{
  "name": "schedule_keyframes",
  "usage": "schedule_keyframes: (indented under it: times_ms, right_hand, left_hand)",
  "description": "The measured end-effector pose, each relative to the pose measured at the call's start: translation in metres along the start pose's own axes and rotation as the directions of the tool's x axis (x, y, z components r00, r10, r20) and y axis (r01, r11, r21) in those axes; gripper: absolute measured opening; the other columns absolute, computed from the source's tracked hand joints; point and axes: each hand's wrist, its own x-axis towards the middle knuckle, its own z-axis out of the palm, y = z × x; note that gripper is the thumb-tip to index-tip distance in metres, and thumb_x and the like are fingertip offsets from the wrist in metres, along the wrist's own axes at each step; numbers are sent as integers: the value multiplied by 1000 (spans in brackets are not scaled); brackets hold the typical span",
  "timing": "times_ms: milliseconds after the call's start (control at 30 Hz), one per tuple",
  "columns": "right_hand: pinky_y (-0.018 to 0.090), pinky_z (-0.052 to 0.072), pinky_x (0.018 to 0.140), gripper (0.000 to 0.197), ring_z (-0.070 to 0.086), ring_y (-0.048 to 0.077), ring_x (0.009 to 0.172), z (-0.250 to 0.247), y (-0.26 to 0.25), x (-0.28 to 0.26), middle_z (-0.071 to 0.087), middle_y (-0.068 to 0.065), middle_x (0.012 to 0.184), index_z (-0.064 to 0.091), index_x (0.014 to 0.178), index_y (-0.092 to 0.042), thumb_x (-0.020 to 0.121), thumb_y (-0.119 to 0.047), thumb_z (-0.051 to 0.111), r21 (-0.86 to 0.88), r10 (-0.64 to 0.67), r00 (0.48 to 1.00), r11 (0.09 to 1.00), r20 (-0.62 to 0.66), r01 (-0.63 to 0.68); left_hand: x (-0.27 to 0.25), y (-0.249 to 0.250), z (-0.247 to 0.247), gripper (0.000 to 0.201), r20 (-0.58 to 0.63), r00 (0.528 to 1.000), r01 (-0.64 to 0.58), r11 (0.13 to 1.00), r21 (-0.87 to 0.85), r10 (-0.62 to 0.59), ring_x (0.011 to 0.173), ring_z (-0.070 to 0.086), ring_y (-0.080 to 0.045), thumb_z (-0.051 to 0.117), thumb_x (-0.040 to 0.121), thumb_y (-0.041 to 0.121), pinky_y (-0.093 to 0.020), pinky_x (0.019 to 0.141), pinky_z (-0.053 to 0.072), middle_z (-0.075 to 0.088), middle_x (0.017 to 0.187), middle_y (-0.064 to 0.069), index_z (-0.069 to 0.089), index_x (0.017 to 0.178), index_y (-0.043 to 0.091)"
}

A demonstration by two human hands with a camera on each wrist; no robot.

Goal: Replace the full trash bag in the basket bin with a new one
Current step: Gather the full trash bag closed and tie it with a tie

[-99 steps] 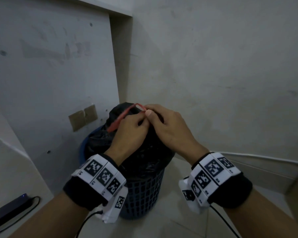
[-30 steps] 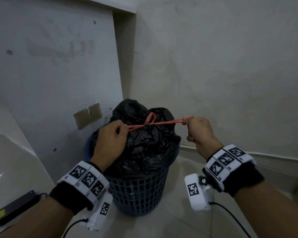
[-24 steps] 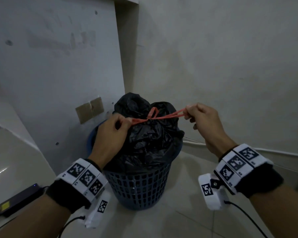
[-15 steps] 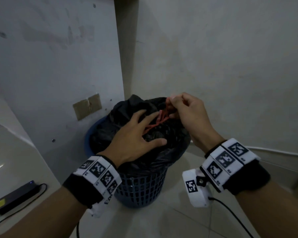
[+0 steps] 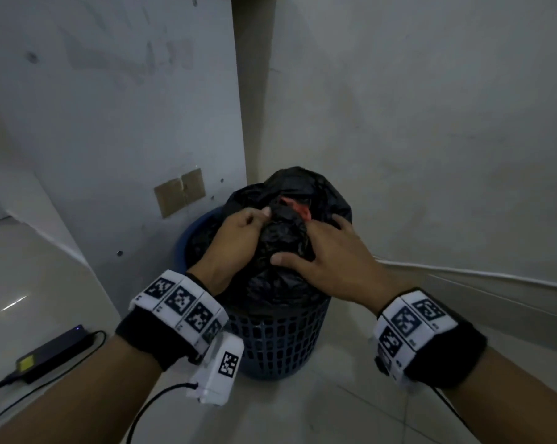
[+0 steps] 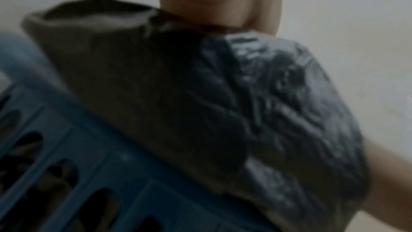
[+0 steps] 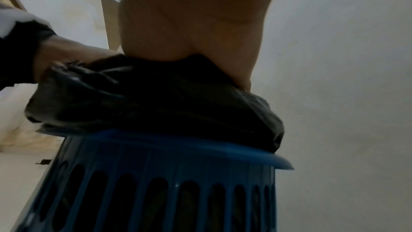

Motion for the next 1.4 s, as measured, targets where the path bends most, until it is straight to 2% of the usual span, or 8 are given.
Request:
schedule_keyframes:
  times_ms: [133,267,467,633,767,967,1200,1400]
  right_hand:
    - [21,36,73,41,49,13,63,7,-5,4,51,-2,61,48,64,-23,97,-47,43,151,80,982,987,-171,-54]
    - [20,21,42,52,36,8,37,2,-6,14,32,-5,45,30,53,-18,98,-40,44,417,226,947,902,-226,-115]
    - [28,43,70,30,51,9,81,4,-4,17,51,-5,91,51,92,-20,90,-50,51,423,286,856,902,-430,-88]
    - [38,31,111,76,36,13,137,10,-7,-2,31,-10,154,17,149,-39,84,-68,44,87,-193,938,970,-288,226]
    - [37,39,89,54,59,17,99,19,-2,8,67,-6,110,49,126,-39,85,-72,38,-69,-79,973,995,-218,65]
    - [17,34,55,37,55,12,71,17,-1,25,65,-10,77,59,83,-28,92,-60,41,333,277,904,928,-325,-164]
    - [44,37,102,56,51,22,114,23,-5,26,60,-4,115,42,129,-39,85,-72,32,120,155,922,986,-355,-120]
    - [62,13,111,79,26,21,143,27,7,29,46,-5,142,28,143,-42,74,-81,25,-202,-8,996,979,83,25]
  left_hand:
    - [-2,-2,-5,34,-139,921,-345,927,146,364,106,57,-11,42,94,51,-28,96,46,59,111,2,57,111,27]
    - [-10,3,-4,37,167,884,-457,882,115,437,107,57,5,41,96,51,-14,93,44,63,114,16,59,118,28]
    - [-8,-1,4,42,74,928,-371,921,115,365,96,63,2,39,92,57,-24,90,51,69,105,11,64,110,29]
    - [6,-4,-7,48,101,989,-79,958,-275,111,107,65,-15,36,94,58,-38,100,49,68,116,-1,64,118,25]
    - [5,8,-19,73,213,966,204,943,-263,-149,104,65,-22,30,85,74,-38,99,48,68,114,-8,67,114,19]
    - [2,-3,-21,55,168,903,-429,814,392,395,110,54,-9,28,90,65,-27,97,41,57,121,6,55,120,28]
    - [13,-25,-18,42,0,929,-321,805,500,370,85,63,-25,29,100,45,-40,81,50,69,91,-7,58,87,18]
    - [23,-35,-15,55,-32,997,-71,992,106,75,93,64,-17,30,98,52,-41,97,47,71,98,-3,69,98,13]
